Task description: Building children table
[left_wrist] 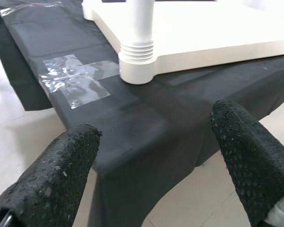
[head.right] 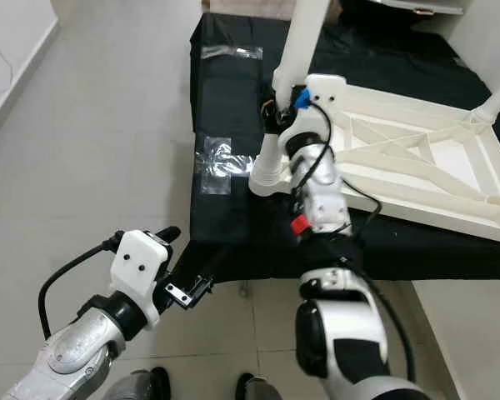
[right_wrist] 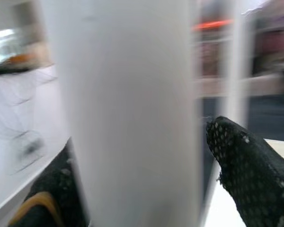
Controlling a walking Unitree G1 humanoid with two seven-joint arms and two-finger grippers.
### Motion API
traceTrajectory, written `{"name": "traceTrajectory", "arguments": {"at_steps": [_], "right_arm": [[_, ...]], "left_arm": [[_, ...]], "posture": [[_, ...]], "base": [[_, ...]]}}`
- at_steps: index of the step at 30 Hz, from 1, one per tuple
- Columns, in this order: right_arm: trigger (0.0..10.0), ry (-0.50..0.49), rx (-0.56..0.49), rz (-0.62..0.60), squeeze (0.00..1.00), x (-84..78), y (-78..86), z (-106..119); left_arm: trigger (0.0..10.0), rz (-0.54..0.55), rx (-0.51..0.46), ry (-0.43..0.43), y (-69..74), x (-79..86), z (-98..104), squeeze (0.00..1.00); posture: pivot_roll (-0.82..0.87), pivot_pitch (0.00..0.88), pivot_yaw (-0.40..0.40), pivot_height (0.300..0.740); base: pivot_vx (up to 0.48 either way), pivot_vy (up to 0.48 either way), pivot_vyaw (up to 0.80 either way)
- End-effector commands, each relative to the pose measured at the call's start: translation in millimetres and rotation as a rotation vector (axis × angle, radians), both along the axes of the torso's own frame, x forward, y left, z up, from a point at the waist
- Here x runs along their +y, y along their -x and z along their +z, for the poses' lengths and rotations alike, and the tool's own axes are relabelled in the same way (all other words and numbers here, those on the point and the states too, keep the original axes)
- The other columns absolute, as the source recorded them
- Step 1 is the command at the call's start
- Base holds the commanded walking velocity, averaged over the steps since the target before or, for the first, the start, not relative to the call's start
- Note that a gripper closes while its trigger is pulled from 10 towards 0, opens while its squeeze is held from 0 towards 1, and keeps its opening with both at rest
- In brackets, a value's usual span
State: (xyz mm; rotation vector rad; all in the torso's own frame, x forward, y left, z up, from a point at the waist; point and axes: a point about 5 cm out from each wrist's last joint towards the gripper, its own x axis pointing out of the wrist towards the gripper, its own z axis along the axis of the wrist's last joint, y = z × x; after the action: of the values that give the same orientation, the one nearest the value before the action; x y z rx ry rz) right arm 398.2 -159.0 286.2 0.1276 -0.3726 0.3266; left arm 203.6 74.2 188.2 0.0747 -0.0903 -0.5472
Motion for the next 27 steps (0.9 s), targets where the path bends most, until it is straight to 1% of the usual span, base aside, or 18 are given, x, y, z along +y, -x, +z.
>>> {"name": "traceTrajectory", "arguments": {"at_steps": [1,2,3,6,8,10,11,13,14,15,18,19,21,22,23,25,26,27], "right_arm": [[10.0,0.005,0.033,0.108,0.0,2.0,-3.0,-3],[10.0,0.009,0.045,0.179,0.0,4.9,-4.4,-2],[10.0,0.009,0.045,0.179,0.0,4.9,-4.4,-2],[10.0,0.066,0.068,0.313,0.0,13.3,-8.1,-2],[10.0,0.084,0.079,0.36,0.0,16.7,-8.9,-2],[10.0,0.084,0.079,0.36,0.0,16.7,-8.9,-2],[10.0,0.092,0.108,0.468,0.0,22.9,-9.3,-2],[10.0,0.095,0.12,0.502,0.0,25.1,-9.1,-3],[10.0,0.08,0.128,0.578,0.0,26.1,-8.3,-1],[10.0,0.08,0.128,0.578,0.0,26.1,-8.3,-1],[10.0,0.052,0.12,0.683,0.0,27.9,-5.2,3],[10.0,0.052,0.12,0.683,0.0,27.9,-5.2,3],[10.0,0.063,0.109,0.773,0.0,28.9,-1.5,5],[10.0,0.063,0.109,0.773,0.0,28.9,-1.5,5],[10.0,0.113,0.091,0.821,0.0,31.0,0.9,5],[10.0,0.125,0.097,0.812,0.0,32.3,0.4,4],[0.0,0.147,0.098,0.776,0.0,33.2,-1.1,2],[0.0,0.147,0.098,0.776,0.0,33.2,-1.1,2]], "left_arm": [[10.0,-0.008,0.014,-0.001,0.8,-2.2,-4,0.0],[10.0,-0.013,0.013,-0.002,1.0,-3.4,-4,0.0],[10.0,-0.013,0.013,-0.002,1.0,-3.4,-4,0.0],[10.0,-0.023,0.011,0.004,2.4,-6.9,-3,0.0],[10.0,-0.024,0.011,0.005,3.4,-7.6,-2,0.0],[10.0,-0.024,0.011,0.005,3.4,-7.6,-2,0.0],[10.0,-0.023,0.011,0.006,5.3,-8.2,-2,0.0],[10.0,-0.023,0.012,0.006,5.9,-8.4,-2,0.0],[10.0,-0.022,0.014,0.008,6.8,-8.9,-3,0.0],[10.0,-0.022,0.014,0.008,6.8,-8.9,-3,0.0],[10.0,-0.022,0.014,0.01,6.8,-9.3,-3,0.0],[10.0,-0.022,0.014,0.01,6.8,-9.3,-3,0.0],[10.0,-0.023,0.013,0.009,7.4,-9.8,-3,0.0],[10.0,-0.023,0.013,0.009,7.4,-9.8,-3,0.0],[10.0,-0.024,0.014,0.01,7.8,-10.1,-3,0.0],[10.0,-0.025,0.014,0.011,7.8,-10.3,-3,0.0],[10.0,-0.026,0.014,0.011,7.9,-10.8,-3,0.0],[10.0,-0.026,0.014,0.011,7.9,-10.8,-3,0.0]], "posture": [[0.13,0.207,-0.081,0.74],[0.13,0.205,-0.082,0.74],[0.13,0.205,-0.082,0.74],[0.14,0.199,-0.091,0.74],[0.15,0.199,-0.094,0.74],[0.15,0.199,-0.094,0.74],[0.15,0.196,-0.099,0.74],[0.15,0.196,-0.099,0.74],[0.15,0.191,-0.103,0.74],[0.15,0.191,-0.103,0.74],[0.15,0.191,-0.104,0.74],[0.15,0.191,-0.104,0.74],[0.16,0.186,-0.103,0.74],[0.16,0.186,-0.103,0.74],[0.15,0.183,-0.102,0.74],[0.15,0.182,-0.101,0.74],[0.15,0.181,-0.1,0.74],[0.15,0.181,-0.1,0.74]], "base": [[0.0,0.0,0.0],[0.0,0.0,0.0],[0.0,0.0,0.0],[0.0,0.0,0.0],[0.0,0.0,0.0],[0.0,0.0,0.0],[0.0,0.0,0.0],[0.0,0.0,0.0],[0.0,0.0,0.0],[0.0,0.0,0.0],[0.0,0.0,0.0],[0.0,0.0,0.0],[0.0,0.0,0.0],[0.0,0.0,0.0],[0.0,0.0,0.0],[0.0,0.0,0.0],[0.0,0.0,0.0],[0.0,0.0,0.0]]}}
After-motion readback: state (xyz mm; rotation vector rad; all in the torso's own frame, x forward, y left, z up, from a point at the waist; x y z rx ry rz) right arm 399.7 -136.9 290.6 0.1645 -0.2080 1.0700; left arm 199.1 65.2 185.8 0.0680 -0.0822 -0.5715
